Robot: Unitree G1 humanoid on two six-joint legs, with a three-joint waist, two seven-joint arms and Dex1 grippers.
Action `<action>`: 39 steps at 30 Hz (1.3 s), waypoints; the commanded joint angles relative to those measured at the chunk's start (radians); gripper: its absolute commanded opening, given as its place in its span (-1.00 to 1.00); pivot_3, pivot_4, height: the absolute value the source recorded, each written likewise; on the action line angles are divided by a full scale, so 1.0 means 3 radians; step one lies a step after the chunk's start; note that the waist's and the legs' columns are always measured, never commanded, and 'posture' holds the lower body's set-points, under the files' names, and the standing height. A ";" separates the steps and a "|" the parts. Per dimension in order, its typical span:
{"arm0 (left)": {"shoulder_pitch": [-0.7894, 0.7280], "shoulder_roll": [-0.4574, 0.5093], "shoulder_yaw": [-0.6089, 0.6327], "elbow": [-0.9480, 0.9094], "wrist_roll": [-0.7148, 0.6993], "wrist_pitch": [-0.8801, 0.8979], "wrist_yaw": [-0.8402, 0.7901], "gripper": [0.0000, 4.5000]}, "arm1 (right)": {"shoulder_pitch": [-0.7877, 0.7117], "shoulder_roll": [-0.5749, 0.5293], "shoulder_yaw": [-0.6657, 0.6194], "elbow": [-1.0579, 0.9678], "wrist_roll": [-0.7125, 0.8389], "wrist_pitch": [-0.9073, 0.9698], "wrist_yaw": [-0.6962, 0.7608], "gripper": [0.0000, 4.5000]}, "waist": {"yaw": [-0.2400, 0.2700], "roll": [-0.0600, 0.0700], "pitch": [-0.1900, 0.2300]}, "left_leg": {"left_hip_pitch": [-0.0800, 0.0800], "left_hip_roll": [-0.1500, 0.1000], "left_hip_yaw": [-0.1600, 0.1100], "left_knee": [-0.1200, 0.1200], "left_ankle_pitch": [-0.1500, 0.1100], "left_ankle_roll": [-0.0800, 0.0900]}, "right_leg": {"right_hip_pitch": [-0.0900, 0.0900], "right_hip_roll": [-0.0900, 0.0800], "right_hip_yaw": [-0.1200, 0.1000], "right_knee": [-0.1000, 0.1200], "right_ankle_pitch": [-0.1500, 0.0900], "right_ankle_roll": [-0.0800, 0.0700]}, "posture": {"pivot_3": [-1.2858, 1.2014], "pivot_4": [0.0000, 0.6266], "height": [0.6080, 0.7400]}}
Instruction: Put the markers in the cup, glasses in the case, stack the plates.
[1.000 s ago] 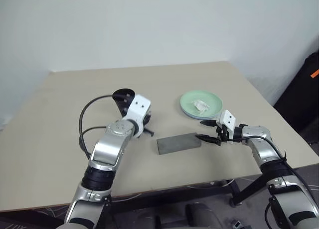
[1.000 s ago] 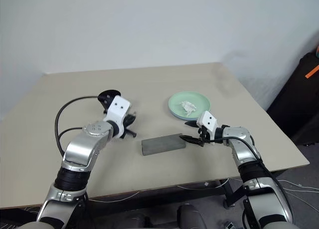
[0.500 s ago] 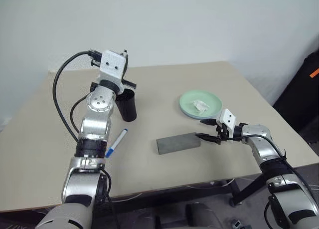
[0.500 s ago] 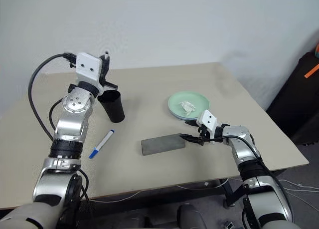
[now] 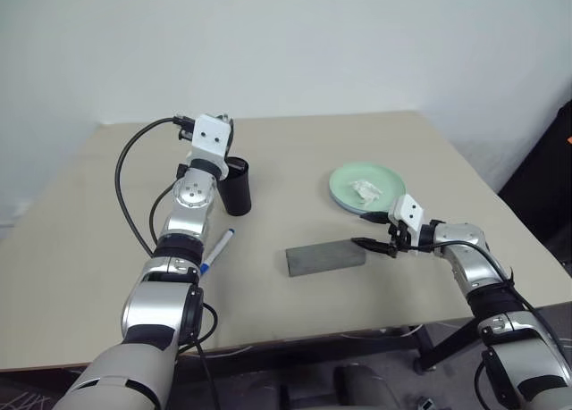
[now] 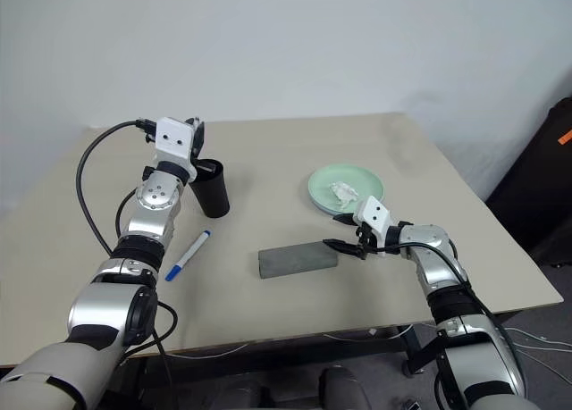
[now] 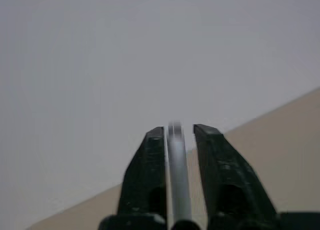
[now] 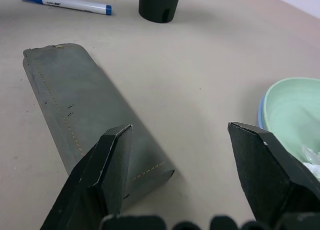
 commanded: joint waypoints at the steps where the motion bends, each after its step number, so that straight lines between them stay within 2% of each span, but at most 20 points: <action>1: -0.0176 -0.0007 0.0045 -0.0046 -0.0054 -0.0138 -0.0022 -0.03 | -0.0051 -0.0051 -0.0085 -0.0125 0.0024 -0.0042 -0.0015 0.47 | 0.0000 0.0000 0.0000 | 0.0000 0.0000 0.0000 0.0000 0.0000 0.0000 | 0.0000 0.0000 0.0000 0.0000 0.0000 0.0000 | 0.03 -1.00 1.00; 7: -0.0167 -0.0026 0.0068 -0.0124 -0.0111 -0.0127 -0.0067 -0.03 | -0.0091 -0.0032 -0.0069 -0.0088 0.0016 -0.0049 -0.0009 0.47 | -0.0002 0.0000 0.0000 | 0.0001 0.0000 0.0000 0.0000 0.0000 0.0000 | 0.0000 0.0000 0.0000 0.0000 0.0000 0.0000 | 0.03 -1.00 1.00; 11: -0.0123 -0.0035 0.0148 -0.0424 -0.0323 0.0128 -0.0278 -0.03 | -0.0098 -0.0023 -0.0059 -0.0085 0.0011 -0.0055 -0.0004 0.47 | -0.0001 0.0000 0.0000 | 0.0000 0.0000 0.0000 0.0000 0.0000 0.0000 | 0.0000 0.0000 0.0000 0.0001 0.0000 0.0000 | 0.03 -1.00 1.00; 13: -0.0031 -0.0015 0.0171 -0.0781 -0.0489 0.0441 -0.0498 -0.03 | -0.0094 -0.0023 -0.0058 -0.0086 0.0010 -0.0059 0.0001 0.47 | -0.0001 0.0000 0.0000 | 0.0000 0.0000 -0.0001 0.0000 0.0000 0.0000 | 0.0000 0.0000 0.0000 0.0000 0.0000 0.0001 | 0.03 -1.00 1.00; 17: 0.0251 0.0112 0.0234 -0.1783 -0.0990 0.1437 -0.1010 -0.03 | -0.0084 -0.0020 -0.0058 -0.0089 0.0003 -0.0062 0.0009 0.47 | -0.0011 0.0001 0.0000 | 0.0000 0.0000 -0.0001 0.0000 -0.0001 0.0001 | -0.0001 0.0000 0.0001 0.0002 0.0000 0.0001 | 0.03 -1.00 1.00; 19: 0.0529 0.0333 0.0224 -0.2518 -0.1430 0.2060 -0.1470 -0.03 | -0.0088 -0.0014 -0.0051 -0.0078 -0.0004 -0.0067 0.0017 0.47 | -0.0029 0.0001 0.0000 | 0.0001 0.0003 0.0000 0.0000 -0.0003 -0.0001 | -0.0002 0.0002 0.0002 0.0003 0.0000 0.0001 | 0.03 -1.00 1.00; 21: 0.0745 0.0525 0.0204 -0.2985 -0.1700 0.2499 -0.1758 -0.03 | -0.0095 -0.0006 -0.0045 -0.0067 -0.0011 -0.0071 0.0023 0.47 | -0.0057 0.0001 0.0000 | 0.0001 0.0006 -0.0001 -0.0001 -0.0003 -0.0002 | -0.0004 0.0005 0.0001 0.0004 0.0000 0.0000 | 0.03 -1.00 1.00; 24: 0.1052 0.0822 0.0135 -0.3351 -0.1774 0.2883 -0.1983 -0.03 | -0.0121 0.0008 -0.0040 -0.0041 -0.0021 -0.0076 0.0029 0.47 | -0.0070 0.0001 0.0000 | 0.0002 0.0007 -0.0002 -0.0001 -0.0003 -0.0002 | -0.0004 0.0006 0.0001 0.0005 -0.0002 -0.0002 | 0.03 -1.00 1.00; 26: 0.1184 0.0974 0.0080 -0.3420 -0.1732 0.3086 -0.2050 -0.03 | -0.0138 0.0013 -0.0039 -0.0025 -0.0025 -0.0082 0.0033 0.47 | -0.0071 0.0001 0.0000 | 0.0006 0.0007 -0.0003 0.0000 -0.0003 -0.0002 | 0.0001 0.0005 0.0002 0.0005 -0.0006 -0.0007 | 0.03 -1.00 1.00; 30: 0.1357 0.1378 -0.0280 -0.3305 -0.1305 0.3613 -0.1986 -0.03 | -0.0148 0.0017 -0.0038 -0.0009 -0.0029 -0.0092 0.0037 0.47 | -0.0088 0.0002 0.0000 | 0.0008 0.0007 -0.0004 0.0003 -0.0001 -0.0004 | 0.0001 0.0005 0.0004 0.0006 -0.0006 -0.0008 | 0.03 -1.00 1.00; 39: 0.1035 0.1102 -0.0355 -0.2703 -0.0965 0.4433 -0.1316 -0.03 | -0.0146 0.0023 -0.0031 -0.0003 -0.0038 -0.0107 0.0033 0.47 | -0.0083 -0.0001 0.0001 | 0.0005 0.0007 -0.0014 0.0003 -0.0001 -0.0004 | -0.0001 0.0004 0.0003 0.0006 -0.0005 -0.0006 | 0.03 -1.00 1.00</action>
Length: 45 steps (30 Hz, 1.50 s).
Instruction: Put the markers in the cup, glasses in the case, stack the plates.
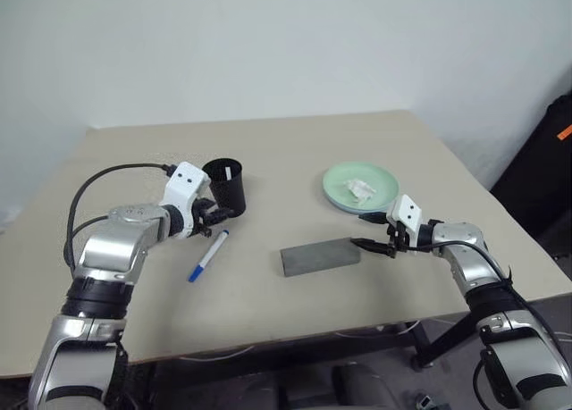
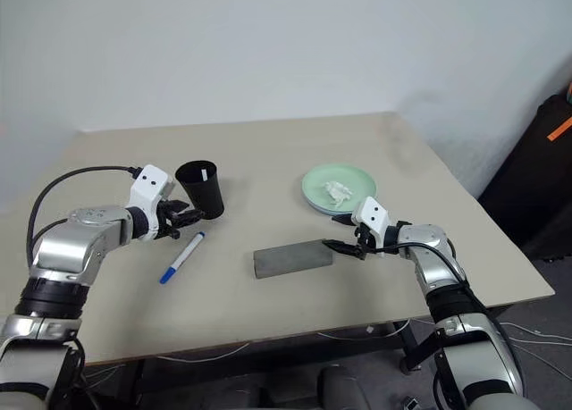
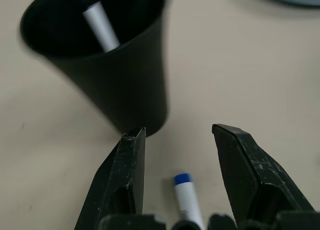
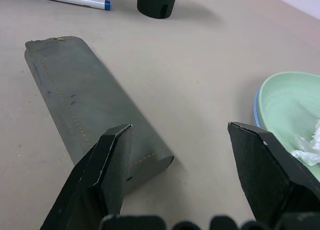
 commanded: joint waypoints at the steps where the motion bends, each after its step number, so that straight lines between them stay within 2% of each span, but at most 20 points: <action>1: -0.0126 -0.0070 -0.0010 0.0108 0.0139 0.0171 0.0163 -0.03 | -0.0115 -0.0013 -0.0046 -0.0050 0.0014 -0.0049 0.0004 0.47 | -0.0005 0.0000 0.0000 | 0.0000 -0.0001 0.0001 -0.0003 0.0000 0.0000 | -0.0001 0.0000 0.0001 0.0000 0.0000 0.0000 | 0.03 -1.00 1.00; 16: -0.0004 -0.0199 -0.0349 0.0278 0.0430 0.0220 0.0130 -0.03 | -0.0112 -0.0035 -0.0055 -0.0042 0.0006 -0.0049 -0.0012 0.47 | -0.0006 0.0000 0.0000 | 0.0002 -0.0002 0.0008 -0.0018 0.0000 -0.0001 | -0.0005 -0.0001 0.0002 -0.0002 0.0000 -0.0001 | 0.03 -1.00 1.00; 19: 0.0037 -0.0210 -0.0363 0.0277 0.0451 0.0251 0.0117 -0.29 | -0.0105 -0.0031 -0.0053 -0.0040 0.0002 -0.0058 -0.0023 0.47 | -0.0005 0.0000 0.0000 | 0.0003 -0.0001 0.0008 -0.0018 0.0000 -0.0001 | -0.0004 0.0000 0.0002 -0.0002 0.0000 -0.0001 | 0.03 -1.00 1.00; 23: 0.0051 -0.0219 -0.0355 0.0266 0.0459 0.0259 0.0101 -0.86 | -0.0104 -0.0035 -0.0053 -0.0031 -0.0002 -0.0065 -0.0026 0.47 | -0.0007 0.0000 0.0000 | 0.0006 -0.0001 0.0006 -0.0017 0.0000 -0.0001 | -0.0004 0.0000 0.0004 -0.0001 0.0000 -0.0001 | 0.03 -1.00 1.00; 24: 0.0049 -0.0222 -0.0352 0.0265 0.0463 0.0263 0.0101 -0.95 | -0.0108 -0.0036 -0.0053 -0.0027 -0.0003 -0.0065 -0.0027 0.47 | -0.0007 0.0000 0.0000 | 0.0007 -0.0001 0.0007 -0.0017 0.0000 -0.0001 | -0.0003 0.0000 0.0005 -0.0001 0.0000 -0.0001 | 0.03 -1.00 1.00; 31: 0.0038 -0.0276 -0.0300 0.0085 0.0360 0.0154 -0.0009 -0.95 | -0.0130 -0.0036 -0.0053 0.0010 -0.0009 -0.0085 -0.0028 0.47 | -0.0005 0.0000 0.0000 | 0.0007 -0.0001 0.0007 -0.0017 0.0001 -0.0001 | -0.0003 -0.0001 0.0006 -0.0001 0.0000 -0.0001 | 0.03 -1.00 1.00; 38: 0.0305 -0.0208 -0.0497 -0.1031 0.0061 -0.0442 -0.0783 -0.95 | -0.0153 -0.0033 -0.0045 0.0040 -0.0019 -0.0097 -0.0028 0.47 | -0.0001 -0.0001 0.0000 | -0.0002 -0.0003 0.0008 -0.0019 -0.0001 -0.0001 | -0.0007 -0.0005 0.0005 -0.0004 -0.0001 -0.0002 | 0.03 -1.00 1.00; 41: 0.0285 -0.0380 -0.0373 -0.1101 -0.0005 -0.0790 -0.0792 -0.95 | -0.0168 -0.0026 -0.0040 0.0055 -0.0023 -0.0101 -0.0034 0.47 | 0.0001 0.0000 0.0000 | -0.0002 -0.0005 0.0008 -0.0019 -0.0001 0.0000 | -0.0007 -0.0006 0.0006 -0.0006 -0.0001 -0.0002 | 0.03 -1.00 1.00; 45: -0.0146 -0.0856 0.0018 -0.0647 0.0006 -0.1355 -0.0288 -0.95 | -0.0184 -0.0013 -0.0039 0.0075 -0.0027 -0.0117 -0.0055 0.47 | 0.0001 -0.0003 0.0001 | 0.0001 -0.0006 0.0009 -0.0014 0.0004 0.0003 | -0.0001 -0.0004 0.0004 -0.0005 -0.0001 -0.0002 | 0.03 -1.00 1.00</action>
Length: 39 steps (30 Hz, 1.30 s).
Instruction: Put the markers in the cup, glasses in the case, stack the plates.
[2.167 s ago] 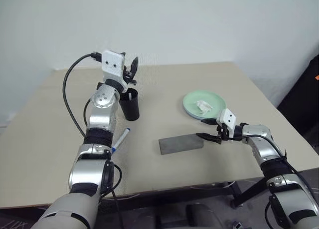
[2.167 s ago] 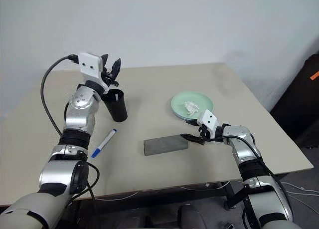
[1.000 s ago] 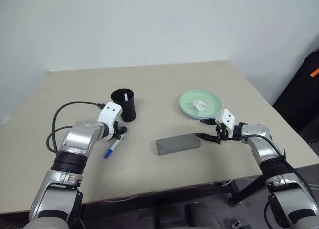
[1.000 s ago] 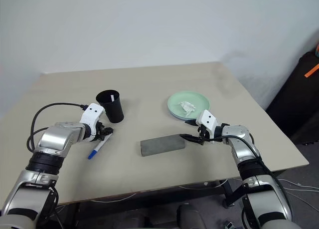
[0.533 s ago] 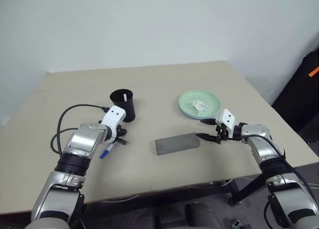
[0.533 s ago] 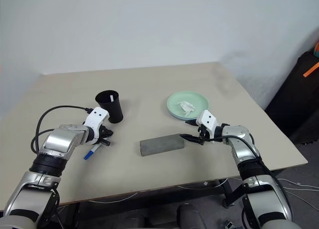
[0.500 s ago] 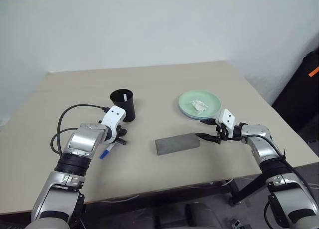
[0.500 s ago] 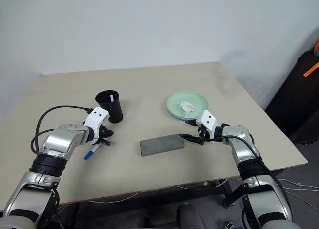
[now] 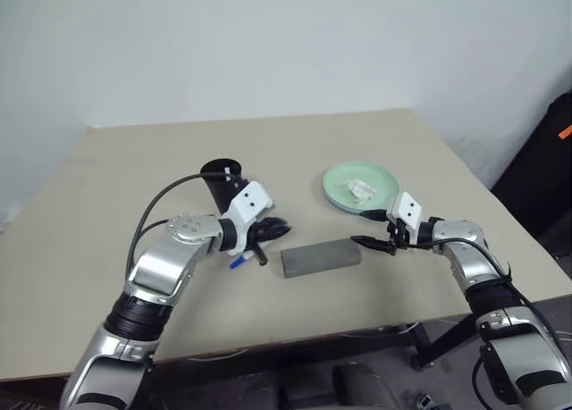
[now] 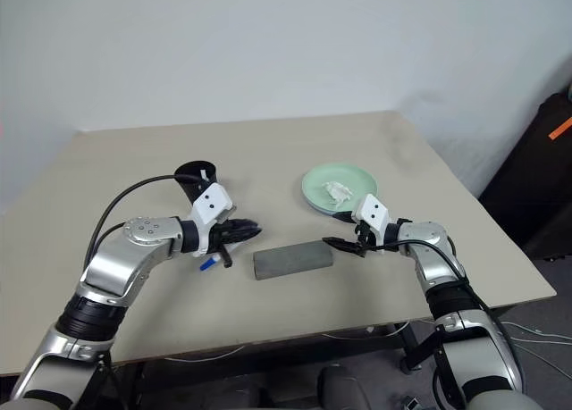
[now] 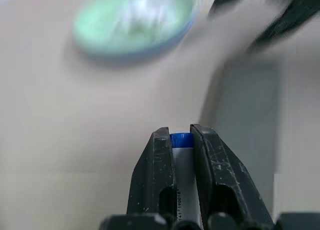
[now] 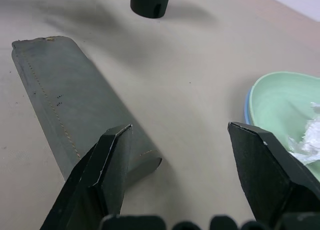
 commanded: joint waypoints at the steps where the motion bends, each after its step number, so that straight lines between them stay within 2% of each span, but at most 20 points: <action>1: -0.0418 -0.0213 0.0408 0.0270 0.0014 -0.0484 0.0402 -0.95 | -0.0105 -0.0005 -0.0044 -0.0040 -0.0015 -0.0067 -0.0029 0.47 | -0.0001 -0.0002 0.0001 | -0.0001 0.0000 0.0000 0.0002 0.0004 0.0003 | 0.0000 0.0000 0.0000 0.0000 0.0000 0.0000 | 0.03 -1.00 1.00; 9: -0.0966 -0.0300 0.0436 0.1346 0.0779 -0.2042 0.1213 -0.95 | -0.0099 0.0002 -0.0046 -0.0046 -0.0020 -0.0074 -0.0047 0.47 | -0.0009 0.0001 -0.0001 | 0.0005 -0.0003 0.0004 0.0004 0.0008 0.0006 | 0.0008 0.0001 0.0007 0.0001 0.0001 0.0001 | 0.03 -1.00 1.00; 19: -0.1327 -0.0328 0.0568 0.2698 0.1124 -0.3109 0.2051 -0.95 | -0.0061 0.0001 -0.0057 -0.0099 -0.0012 -0.0062 -0.0075 0.47 | -0.0002 0.0001 -0.0001 | -0.0002 -0.0003 0.0004 0.0003 0.0006 0.0005 | 0.0004 -0.0001 0.0000 0.0000 0.0006 0.0008 | 0.03 -1.00 1.00; 24: -0.1460 -0.0328 0.0582 0.3202 0.1164 -0.3408 0.2259 -0.95 | -0.0057 -0.0002 -0.0077 -0.0132 0.0025 -0.0031 -0.0054 0.47 | -0.0003 0.0000 -0.0001 | -0.0002 -0.0003 0.0005 0.0002 0.0006 0.0005 | 0.0004 -0.0001 -0.0002 0.0000 0.0007 0.0009 | 0.03 -1.00 1.00; 29: -0.1551 -0.0298 0.0591 0.3558 0.1216 -0.3588 0.2400 -0.95 | -0.0029 -0.0013 -0.0158 -0.0329 0.0277 0.0231 0.0141 0.47 | -0.0002 0.0000 -0.0001 | -0.0003 -0.0003 0.0003 0.0002 0.0006 0.0004 | 0.0004 -0.0001 -0.0005 0.0000 0.0007 0.0010 | 0.03 -1.00 1.00; 39: -0.1609 -0.0319 0.0568 0.3844 0.1258 -0.3772 0.2511 -0.95 | 0.0035 -0.0025 -0.0296 -0.0760 0.0686 0.0839 0.0369 0.47 | 0.0008 0.0000 -0.0001 | -0.0005 -0.0002 0.0002 0.0002 0.0003 0.0000 | 0.0003 -0.0002 -0.0009 0.0000 0.0008 0.0010 | 0.03 -1.00 1.00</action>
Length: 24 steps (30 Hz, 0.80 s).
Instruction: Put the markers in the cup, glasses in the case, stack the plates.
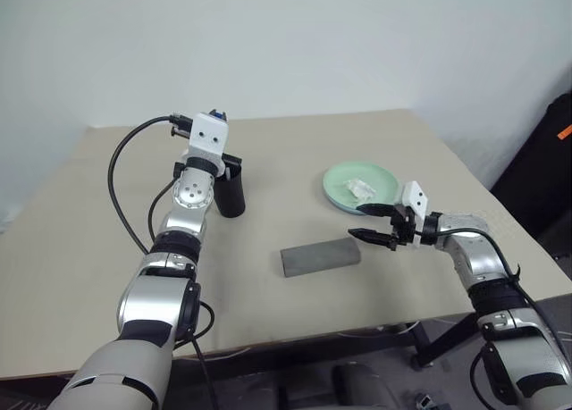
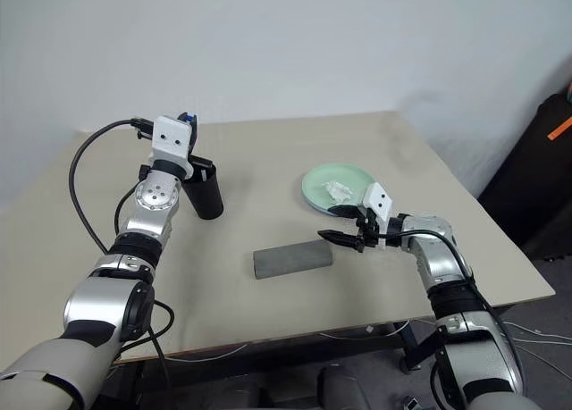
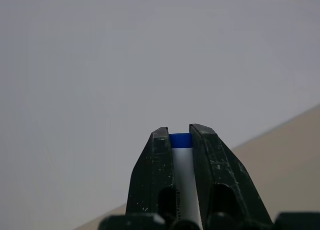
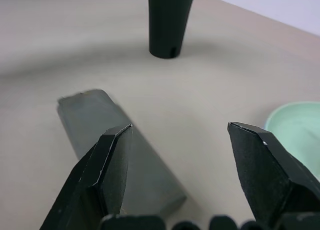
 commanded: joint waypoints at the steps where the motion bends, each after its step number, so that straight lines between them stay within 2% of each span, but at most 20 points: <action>1: -0.0169 0.0006 0.0007 -0.0021 0.0053 -0.0110 0.0073 -0.95 | -0.0032 -0.0029 -0.0136 -0.0242 0.0222 0.0198 0.0065 0.47 | 0.0014 0.0000 0.0000 | 0.0000 0.0000 0.0000 0.0000 0.0000 0.0000 | 0.0000 0.0000 0.0000 0.0000 0.0000 0.0000 | 0.03 -1.00 1.00; 6: -0.0170 -0.0003 0.0010 0.0015 0.0069 -0.0128 0.0082 -0.95 | -0.0004 -0.0040 -0.0150 -0.0340 0.0265 0.0323 0.0063 0.47 | 0.0053 0.0000 0.0000 | 0.0001 0.0001 0.0001 0.0000 -0.0006 -0.0011 | -0.0001 0.0000 -0.0002 0.0000 0.0001 -0.0001 | 0.03 -1.00 1.00; 18: -0.0190 -0.0031 0.0044 0.0058 0.0036 -0.0140 0.0061 0.83 | 0.0002 -0.0024 -0.0149 -0.0348 0.0219 0.0301 0.0018 0.47 | 0.0080 -0.0001 0.0000 | -0.0001 0.0001 0.0001 0.0000 -0.0006 -0.0010 | -0.0002 0.0000 -0.0006 -0.0001 0.0001 -0.0001 | 0.03 -1.00 1.00; 24: -0.0210 -0.0069 0.0081 -0.0025 -0.0027 -0.0135 -0.0017 0.83 | -0.0010 -0.0017 -0.0143 -0.0319 0.0199 0.0260 -0.0006 0.47 | 0.0080 -0.0001 0.0000 | -0.0002 0.0001 0.0002 0.0000 -0.0006 -0.0010 | -0.0002 0.0000 -0.0006 -0.0001 0.0001 -0.0001 | 0.03 -1.00 1.00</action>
